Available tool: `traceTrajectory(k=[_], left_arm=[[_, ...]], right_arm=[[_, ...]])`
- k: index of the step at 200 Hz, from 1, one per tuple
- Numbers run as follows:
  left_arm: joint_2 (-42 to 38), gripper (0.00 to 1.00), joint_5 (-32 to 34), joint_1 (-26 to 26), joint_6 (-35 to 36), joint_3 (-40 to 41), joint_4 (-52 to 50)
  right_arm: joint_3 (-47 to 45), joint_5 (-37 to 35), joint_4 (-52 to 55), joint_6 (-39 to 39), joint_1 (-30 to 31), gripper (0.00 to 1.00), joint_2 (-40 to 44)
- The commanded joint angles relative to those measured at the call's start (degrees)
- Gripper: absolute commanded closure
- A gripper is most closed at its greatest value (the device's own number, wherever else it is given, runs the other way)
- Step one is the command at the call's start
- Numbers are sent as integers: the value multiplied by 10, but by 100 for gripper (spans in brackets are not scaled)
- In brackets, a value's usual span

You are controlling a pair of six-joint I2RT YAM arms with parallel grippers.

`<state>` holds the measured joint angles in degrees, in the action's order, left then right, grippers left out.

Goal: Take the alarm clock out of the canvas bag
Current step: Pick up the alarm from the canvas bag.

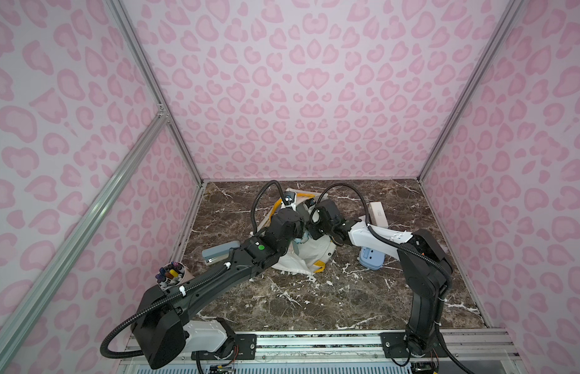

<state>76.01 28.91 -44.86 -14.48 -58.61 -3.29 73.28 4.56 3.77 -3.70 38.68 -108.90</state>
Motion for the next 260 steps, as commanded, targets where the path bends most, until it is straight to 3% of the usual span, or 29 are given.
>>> traceTrajectory(k=[1, 260], left_arm=[[3, 97, 11, 2, -11, -8, 3], [12, 97, 26, 3, -36, -5, -4]], right_arm=[[-10, 19, 0, -2, 3, 65, 10], [-164, 12, -11, -19, 3, 68, 187]])
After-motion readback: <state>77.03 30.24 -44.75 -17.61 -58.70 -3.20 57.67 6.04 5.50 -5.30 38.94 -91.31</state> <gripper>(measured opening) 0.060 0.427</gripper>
